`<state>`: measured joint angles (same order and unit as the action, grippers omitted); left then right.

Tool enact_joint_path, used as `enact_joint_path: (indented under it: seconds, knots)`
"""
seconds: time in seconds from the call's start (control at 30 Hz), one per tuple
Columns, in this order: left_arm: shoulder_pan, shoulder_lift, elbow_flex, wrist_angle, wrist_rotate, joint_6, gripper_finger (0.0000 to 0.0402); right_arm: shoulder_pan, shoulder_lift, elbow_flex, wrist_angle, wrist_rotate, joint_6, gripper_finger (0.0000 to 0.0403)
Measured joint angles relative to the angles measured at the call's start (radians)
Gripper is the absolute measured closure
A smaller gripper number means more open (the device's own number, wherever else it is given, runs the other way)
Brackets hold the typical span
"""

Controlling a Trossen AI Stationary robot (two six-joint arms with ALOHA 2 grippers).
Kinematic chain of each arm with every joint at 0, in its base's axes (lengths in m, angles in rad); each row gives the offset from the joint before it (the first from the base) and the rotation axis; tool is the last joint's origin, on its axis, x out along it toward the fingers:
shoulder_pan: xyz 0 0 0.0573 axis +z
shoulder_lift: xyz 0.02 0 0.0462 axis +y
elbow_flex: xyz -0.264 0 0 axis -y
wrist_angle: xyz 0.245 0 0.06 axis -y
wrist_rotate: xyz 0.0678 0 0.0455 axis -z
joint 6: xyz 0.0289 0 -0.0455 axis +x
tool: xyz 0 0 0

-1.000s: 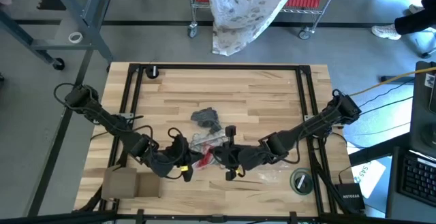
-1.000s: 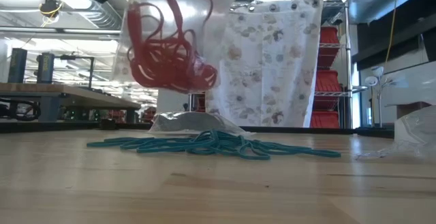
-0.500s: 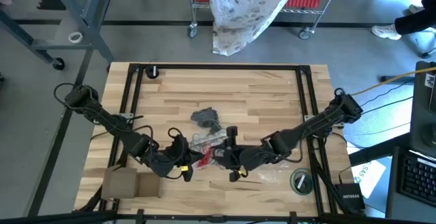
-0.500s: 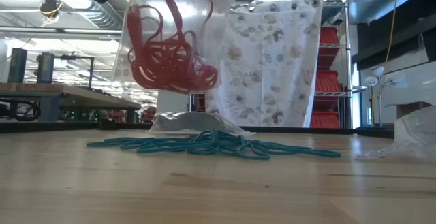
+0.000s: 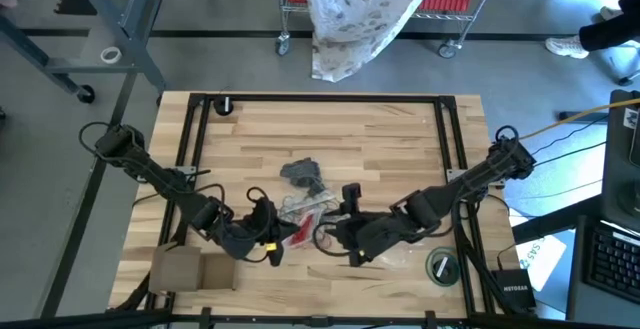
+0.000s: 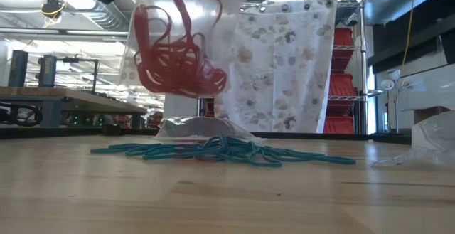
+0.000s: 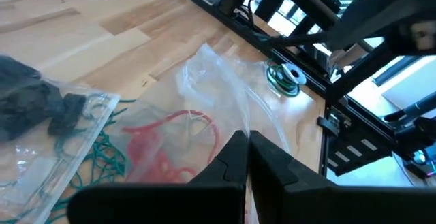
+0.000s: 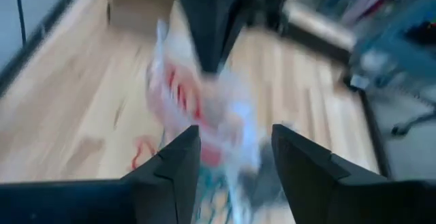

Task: Sort rubber bands
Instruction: Put the red rubber band into the transparent zip lock bag

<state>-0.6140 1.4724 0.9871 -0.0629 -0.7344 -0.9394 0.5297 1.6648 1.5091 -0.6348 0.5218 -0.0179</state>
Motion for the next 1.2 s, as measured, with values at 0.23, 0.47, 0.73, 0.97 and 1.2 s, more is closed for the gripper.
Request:
enact_joint_path:
  seconds: [0.23, 0.47, 0.73, 0.97, 1.2]
  knots:
    - [-0.007, 0.0, 0.0, -0.022, 0.0, -0.003, 0.0401, 0.015, 0.001, -0.12, -0.104, -0.124, 0.225, 0.0228]
    - [-0.005, 0.0, 0.0, -0.033, -0.001, -0.014, 0.0401, 0.021, 0.068, -0.411, 0.379, -0.246, 0.254, 0.0228]
    - [-0.001, 0.0, 0.0, -0.037, -0.001, -0.004, 0.0401, -0.001, 0.205, -0.489, 0.503, -0.261, 0.27, 0.0249]
    - [0.006, 0.0, 0.0, -0.04, -0.001, -0.002, 0.0401, -0.036, 0.269, -0.486, 0.567, -0.346, 0.249, 0.026]
    - [0.006, 0.0, 0.0, -0.037, -0.001, -0.002, 0.0401, -0.062, 0.272, -0.487, 0.562, -0.368, 0.223, 0.026]
